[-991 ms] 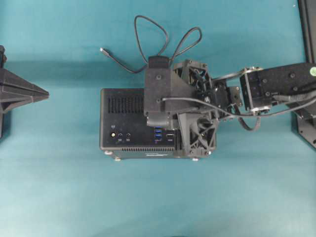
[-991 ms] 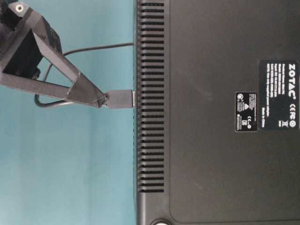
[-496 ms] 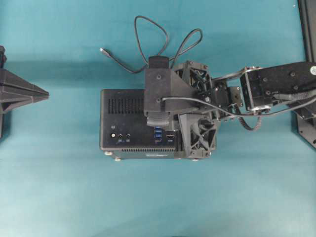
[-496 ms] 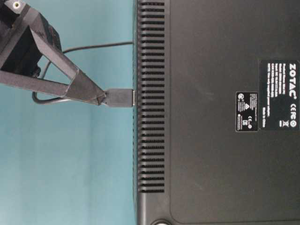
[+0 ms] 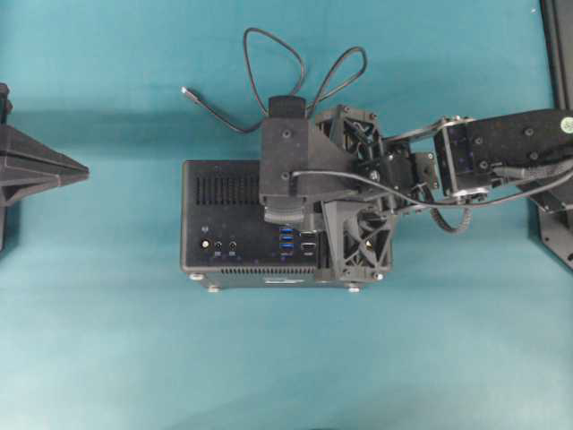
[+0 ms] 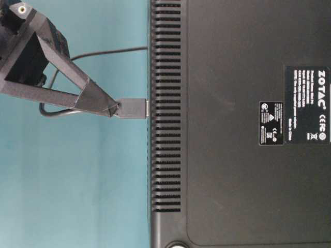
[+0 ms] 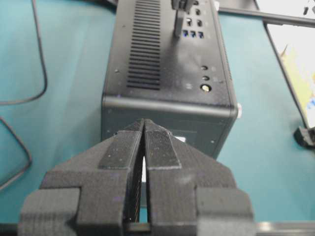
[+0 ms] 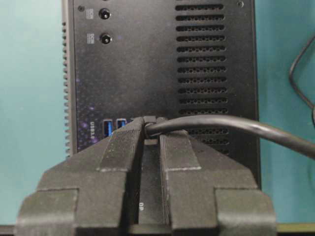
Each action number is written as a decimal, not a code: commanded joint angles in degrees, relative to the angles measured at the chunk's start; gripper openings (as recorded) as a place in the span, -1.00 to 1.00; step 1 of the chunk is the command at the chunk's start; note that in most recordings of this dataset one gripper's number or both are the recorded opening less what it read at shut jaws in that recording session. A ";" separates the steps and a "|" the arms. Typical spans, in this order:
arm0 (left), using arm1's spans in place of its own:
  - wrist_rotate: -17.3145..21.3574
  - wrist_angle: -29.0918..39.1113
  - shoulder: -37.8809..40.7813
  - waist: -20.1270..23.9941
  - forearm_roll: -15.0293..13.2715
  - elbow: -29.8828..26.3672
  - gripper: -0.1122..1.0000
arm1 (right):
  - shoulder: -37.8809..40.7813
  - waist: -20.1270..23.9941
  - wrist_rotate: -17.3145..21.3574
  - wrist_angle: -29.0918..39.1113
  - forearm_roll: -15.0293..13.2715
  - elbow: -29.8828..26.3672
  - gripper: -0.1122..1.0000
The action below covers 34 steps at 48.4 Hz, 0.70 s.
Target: Insert the USB into the PC box with both arms.
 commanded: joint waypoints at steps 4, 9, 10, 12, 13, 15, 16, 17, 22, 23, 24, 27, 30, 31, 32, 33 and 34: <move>-0.09 -0.35 0.26 -0.09 0.09 -0.44 -0.80 | -0.09 1.67 -0.18 0.44 1.67 -0.62 -0.67; -0.09 -0.35 0.26 -0.09 0.09 -0.35 -0.80 | -0.26 1.85 -0.26 0.44 1.58 -0.62 -0.67; -0.09 -0.35 0.26 -0.09 0.09 -0.35 -0.80 | -0.26 1.67 -0.26 0.35 1.58 -0.62 -0.67; -0.09 -0.35 0.26 0.00 0.09 -0.35 -0.80 | -0.35 1.49 -0.26 0.35 1.58 -0.70 -0.67; -0.09 -0.35 0.26 0.00 0.18 -0.35 -0.80 | -0.35 1.32 -0.26 0.35 1.49 -0.70 -0.67; -0.09 -0.26 0.35 -0.09 0.09 -0.44 -0.80 | -0.53 1.05 -0.26 0.35 1.49 -0.70 -0.67; -0.09 -0.26 0.26 -0.09 0.09 -0.53 -0.80 | -0.53 0.97 -0.26 0.44 1.49 -0.70 -0.67; -0.09 -0.26 0.26 -0.09 0.09 -0.53 -0.80 | -0.62 0.97 -0.26 0.44 1.49 -0.70 -0.67; -0.09 -0.35 0.35 0.00 0.09 -0.79 -0.80 | -0.97 0.70 -0.35 0.18 1.49 -0.70 -0.67; -0.09 -0.35 0.26 0.00 0.09 -0.79 -0.80 | -1.05 0.70 -0.35 0.00 1.49 -0.70 -0.67; -0.09 -0.35 0.26 0.00 0.09 -0.70 -0.80 | -1.05 0.62 -0.35 -0.09 1.49 -0.70 -0.66; -0.09 -0.35 0.26 -0.09 0.09 -0.53 -0.80 | -1.14 0.53 -0.35 -0.35 1.49 -0.70 -0.64; -0.09 -0.35 0.35 -0.09 0.09 -0.44 -0.80 | -1.41 0.53 -0.35 -0.09 1.49 -0.79 -0.60; -0.09 -0.44 0.26 -0.09 0.09 -0.44 -0.80 | -1.49 0.53 -0.35 -0.09 1.49 -0.70 -0.59; -0.09 -0.53 0.26 -0.09 0.09 -0.35 -0.80 | -1.49 0.53 -0.35 -0.09 1.49 -0.70 -0.57; -0.09 -0.62 0.35 -0.09 0.09 -0.35 -0.80 | -1.67 0.53 -0.35 0.00 1.49 -0.62 -0.54; -0.09 -0.62 0.26 -0.09 0.09 -0.35 -0.80 | -1.76 0.53 -0.35 -0.09 1.58 -0.62 -0.52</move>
